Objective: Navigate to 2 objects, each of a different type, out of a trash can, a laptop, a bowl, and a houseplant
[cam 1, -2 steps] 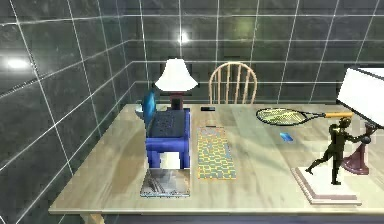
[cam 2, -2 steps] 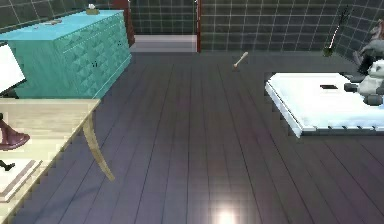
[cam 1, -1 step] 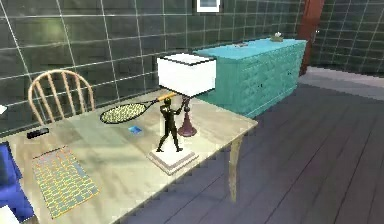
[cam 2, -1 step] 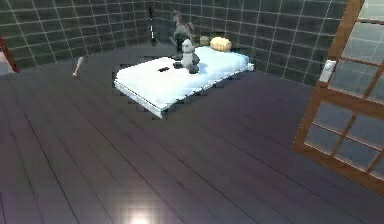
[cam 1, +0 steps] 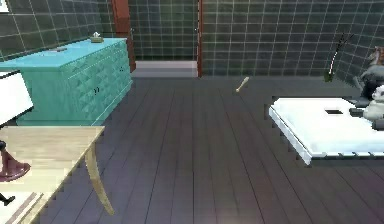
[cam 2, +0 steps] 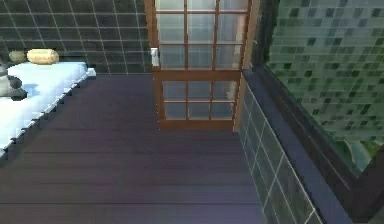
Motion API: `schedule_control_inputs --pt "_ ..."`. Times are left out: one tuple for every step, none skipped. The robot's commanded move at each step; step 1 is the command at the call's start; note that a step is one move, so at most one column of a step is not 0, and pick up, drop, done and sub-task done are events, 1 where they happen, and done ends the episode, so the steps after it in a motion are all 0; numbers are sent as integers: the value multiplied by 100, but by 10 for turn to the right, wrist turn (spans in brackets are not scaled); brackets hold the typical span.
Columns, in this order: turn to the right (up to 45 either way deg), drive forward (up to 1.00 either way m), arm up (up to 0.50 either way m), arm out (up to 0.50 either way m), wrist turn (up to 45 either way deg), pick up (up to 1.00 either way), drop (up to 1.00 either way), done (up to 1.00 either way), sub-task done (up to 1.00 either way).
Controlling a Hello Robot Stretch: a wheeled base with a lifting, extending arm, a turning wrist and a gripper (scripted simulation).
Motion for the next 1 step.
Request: schedule_control_inputs --pt "150 0 0 0 0 0 0 0 0"
